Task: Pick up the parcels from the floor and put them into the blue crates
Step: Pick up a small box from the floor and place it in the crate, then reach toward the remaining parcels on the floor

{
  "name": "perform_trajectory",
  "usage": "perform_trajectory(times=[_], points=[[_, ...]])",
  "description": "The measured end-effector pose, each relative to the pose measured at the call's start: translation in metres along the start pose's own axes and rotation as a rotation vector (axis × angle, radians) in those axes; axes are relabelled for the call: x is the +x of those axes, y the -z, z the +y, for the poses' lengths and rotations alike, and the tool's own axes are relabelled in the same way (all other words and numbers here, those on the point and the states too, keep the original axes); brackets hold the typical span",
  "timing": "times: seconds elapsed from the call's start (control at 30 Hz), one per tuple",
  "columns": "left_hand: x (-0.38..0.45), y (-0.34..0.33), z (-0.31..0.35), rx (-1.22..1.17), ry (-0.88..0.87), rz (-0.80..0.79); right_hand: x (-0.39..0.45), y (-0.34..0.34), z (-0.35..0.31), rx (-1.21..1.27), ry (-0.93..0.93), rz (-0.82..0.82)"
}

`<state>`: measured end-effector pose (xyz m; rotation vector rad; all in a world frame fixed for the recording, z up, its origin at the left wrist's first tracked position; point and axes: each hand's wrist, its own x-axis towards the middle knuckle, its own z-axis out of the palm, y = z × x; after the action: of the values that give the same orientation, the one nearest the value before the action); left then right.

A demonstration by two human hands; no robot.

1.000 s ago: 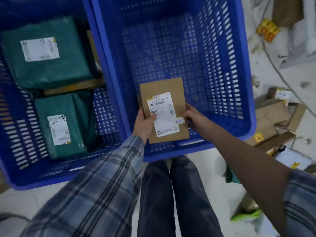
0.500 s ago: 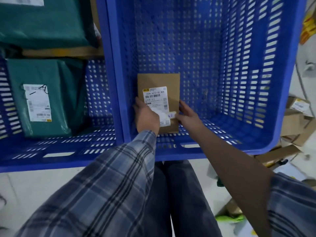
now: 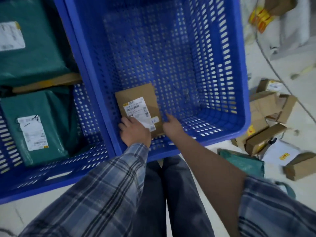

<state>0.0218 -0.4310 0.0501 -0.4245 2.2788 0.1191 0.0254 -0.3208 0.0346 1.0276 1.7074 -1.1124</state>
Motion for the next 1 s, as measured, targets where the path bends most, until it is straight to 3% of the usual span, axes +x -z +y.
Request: perform_trajectory(times=[0.17, 0.27, 0.4, 0.5, 0.57, 0.63, 0.73, 0.87, 1.0], points=[[-0.031, 0.016, 0.018, 0.051, -0.221, 0.032, -0.051, 0.032, 0.019, 0.365, 0.093, 0.268], [-0.053, 0.019, 0.045, -0.063, -0.367, 0.101, -0.082, 0.064, 0.039, 0.673, 0.133, 0.474], [-0.093, 0.006, 0.091, -0.097, -0.528, 0.171, -0.107, 0.106, 0.094, 0.842, 0.006, 0.621], [-0.116, -0.016, 0.122, -0.015, -0.838, 0.189, -0.107, 0.126, 0.155, 0.979, -0.210, 0.566], [-0.123, -0.037, 0.136, 0.155, -1.110, 0.202, -0.105, 0.133, 0.194, 1.058, -0.321, 0.417], [-0.129, -0.062, 0.144, 0.321, -1.240, 0.155, -0.109, 0.133, 0.233, 1.057, -0.377, 0.296], [-0.142, -0.100, 0.147, 0.475, -1.216, 0.016, -0.118, 0.123, 0.296, 0.952, -0.422, 0.258], [-0.177, -0.148, 0.154, 0.566, -0.926, -0.207, -0.136, 0.113, 0.364, 0.965, -0.465, 0.122], [-0.210, -0.189, 0.179, 0.622, -0.763, -0.323, -0.149, 0.125, 0.406, 1.087, -0.465, 0.044]])
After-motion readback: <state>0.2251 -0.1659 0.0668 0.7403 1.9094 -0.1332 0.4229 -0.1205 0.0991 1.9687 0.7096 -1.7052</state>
